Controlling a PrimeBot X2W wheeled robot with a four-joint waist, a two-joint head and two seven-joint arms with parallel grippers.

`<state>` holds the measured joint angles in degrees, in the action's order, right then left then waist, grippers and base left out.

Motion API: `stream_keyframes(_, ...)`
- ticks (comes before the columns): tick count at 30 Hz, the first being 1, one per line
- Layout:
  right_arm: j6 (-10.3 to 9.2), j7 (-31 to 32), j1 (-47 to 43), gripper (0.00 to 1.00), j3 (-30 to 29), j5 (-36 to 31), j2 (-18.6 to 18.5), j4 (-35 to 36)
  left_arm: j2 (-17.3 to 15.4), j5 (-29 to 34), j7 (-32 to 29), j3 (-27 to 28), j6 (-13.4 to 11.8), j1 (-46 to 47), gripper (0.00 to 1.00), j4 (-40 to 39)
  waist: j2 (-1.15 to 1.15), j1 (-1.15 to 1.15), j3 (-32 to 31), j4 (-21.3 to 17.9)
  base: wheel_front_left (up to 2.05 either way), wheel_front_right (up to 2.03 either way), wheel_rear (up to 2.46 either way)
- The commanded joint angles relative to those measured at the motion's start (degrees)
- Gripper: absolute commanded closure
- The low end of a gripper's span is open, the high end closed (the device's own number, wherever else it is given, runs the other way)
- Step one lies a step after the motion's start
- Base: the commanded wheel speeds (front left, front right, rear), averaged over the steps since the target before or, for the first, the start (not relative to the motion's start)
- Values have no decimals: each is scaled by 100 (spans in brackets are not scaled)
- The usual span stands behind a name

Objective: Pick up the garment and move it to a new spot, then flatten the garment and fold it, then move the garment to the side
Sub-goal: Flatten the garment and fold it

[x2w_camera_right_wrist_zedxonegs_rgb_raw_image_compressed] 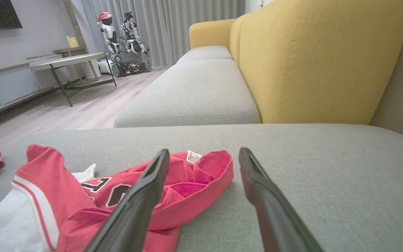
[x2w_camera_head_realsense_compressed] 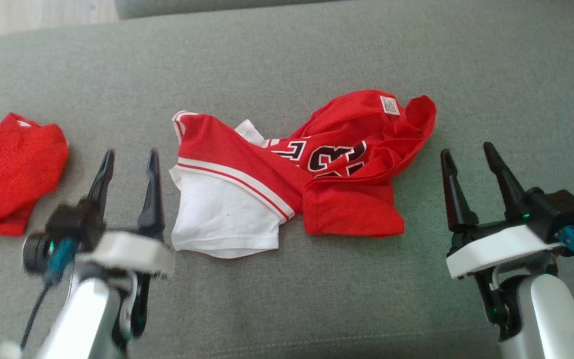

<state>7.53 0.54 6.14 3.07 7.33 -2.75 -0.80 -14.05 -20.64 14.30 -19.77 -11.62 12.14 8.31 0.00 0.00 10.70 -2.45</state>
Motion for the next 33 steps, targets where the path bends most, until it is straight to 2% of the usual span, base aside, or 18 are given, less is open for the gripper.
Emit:
stream_keyframes(1,-4,33,1,0,173,-31,-13,182,-207,73,68,258,-84,-54,0,-331,0,0,-110,54,0,0,0)
stream_keyframes(11,-4,142,-213,0,270,-67,-13,240,-320,192,40,234,-362,-846,0,-940,0,0,-317,102,0,0,0)
stream_keyframes(23,-4,237,-244,0,348,-97,-15,295,-314,146,-17,187,-420,-914,0,-1058,0,0,-304,105,0,0,0)
stream_keyframes(26,-4,354,-211,0,602,-107,-67,223,-309,149,-26,166,-424,-872,0,-1064,0,0,-260,136,0,0,0)
stream_keyframes(31,-4,627,-82,0,1468,-20,-240,-103,-252,158,-25,105,-412,-744,0,-1086,0,0,-141,276,0,0,0)
stream_keyframes(33,-4,673,-36,0,1648,-1,-266,-198,-232,160,-21,89,-408,-718,0,-1089,0,0,-113,316,0,0,0)
